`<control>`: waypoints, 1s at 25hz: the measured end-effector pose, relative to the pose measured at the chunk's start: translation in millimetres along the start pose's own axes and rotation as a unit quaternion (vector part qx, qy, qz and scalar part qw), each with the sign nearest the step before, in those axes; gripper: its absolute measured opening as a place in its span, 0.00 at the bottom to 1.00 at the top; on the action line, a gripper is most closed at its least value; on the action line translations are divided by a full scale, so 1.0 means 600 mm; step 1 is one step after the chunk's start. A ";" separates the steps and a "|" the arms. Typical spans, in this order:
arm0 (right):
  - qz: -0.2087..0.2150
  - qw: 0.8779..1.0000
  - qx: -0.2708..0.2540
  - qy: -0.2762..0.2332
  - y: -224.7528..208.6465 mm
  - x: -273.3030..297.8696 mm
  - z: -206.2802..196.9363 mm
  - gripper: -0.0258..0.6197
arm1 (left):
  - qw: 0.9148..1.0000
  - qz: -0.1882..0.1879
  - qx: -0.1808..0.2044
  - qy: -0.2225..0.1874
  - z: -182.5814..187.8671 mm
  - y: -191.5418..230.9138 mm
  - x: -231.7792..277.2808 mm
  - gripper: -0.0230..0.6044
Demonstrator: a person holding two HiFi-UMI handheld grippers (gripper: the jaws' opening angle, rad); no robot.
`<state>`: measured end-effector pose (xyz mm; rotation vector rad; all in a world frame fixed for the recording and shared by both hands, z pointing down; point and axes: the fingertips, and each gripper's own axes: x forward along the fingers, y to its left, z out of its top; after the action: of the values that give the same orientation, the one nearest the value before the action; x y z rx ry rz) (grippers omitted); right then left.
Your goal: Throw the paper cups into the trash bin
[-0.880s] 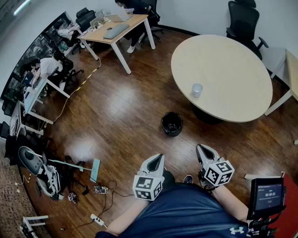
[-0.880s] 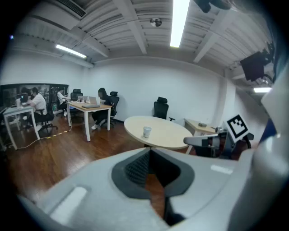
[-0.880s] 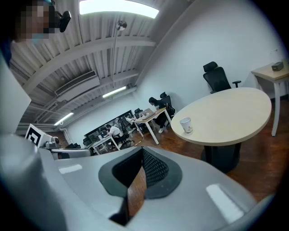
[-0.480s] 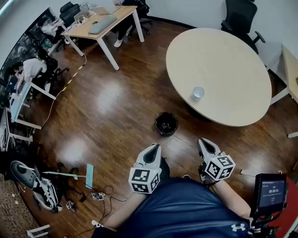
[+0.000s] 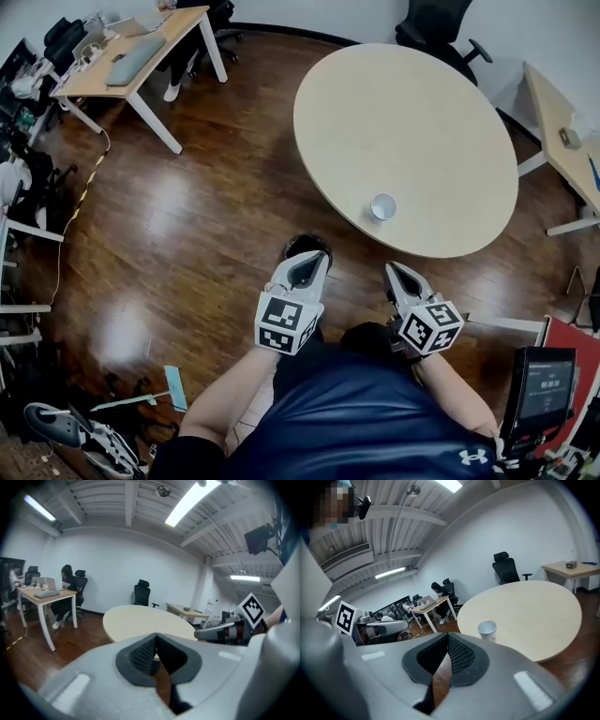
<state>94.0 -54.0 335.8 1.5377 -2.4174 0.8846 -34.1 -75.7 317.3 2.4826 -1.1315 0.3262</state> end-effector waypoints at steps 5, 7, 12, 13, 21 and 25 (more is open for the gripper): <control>-0.044 0.998 0.032 -0.013 -0.074 -0.002 0.007 0.06 | 0.997 -0.051 0.033 0.043 -0.001 -0.006 0.142 0.06; -0.052 0.997 0.052 -0.021 -0.096 0.001 0.020 0.06 | 0.995 -0.059 0.039 0.066 0.000 -0.005 0.186 0.12; -0.075 0.994 0.070 -0.048 -0.157 -0.006 0.058 0.06 | 0.988 -0.066 0.054 0.128 -0.020 -0.015 0.264 0.24; -0.079 0.992 0.078 -0.053 -0.167 -0.007 0.060 0.06 | 0.986 -0.069 0.053 0.145 -0.028 -0.015 0.277 0.24; -0.103 0.985 0.120 -0.068 -0.226 -0.026 0.065 0.06 | 0.954 -0.079 0.077 0.279 -0.075 -0.007 0.392 0.25; -0.123 0.980 0.138 -0.073 -0.251 -0.047 0.051 0.06 | 0.935 -0.075 0.137 0.317 -0.097 0.013 0.429 0.25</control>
<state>243.0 -94.5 359.3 2.0136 -2.2003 1.1263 123.5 -227.1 465.3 2.3752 -0.6517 1.2054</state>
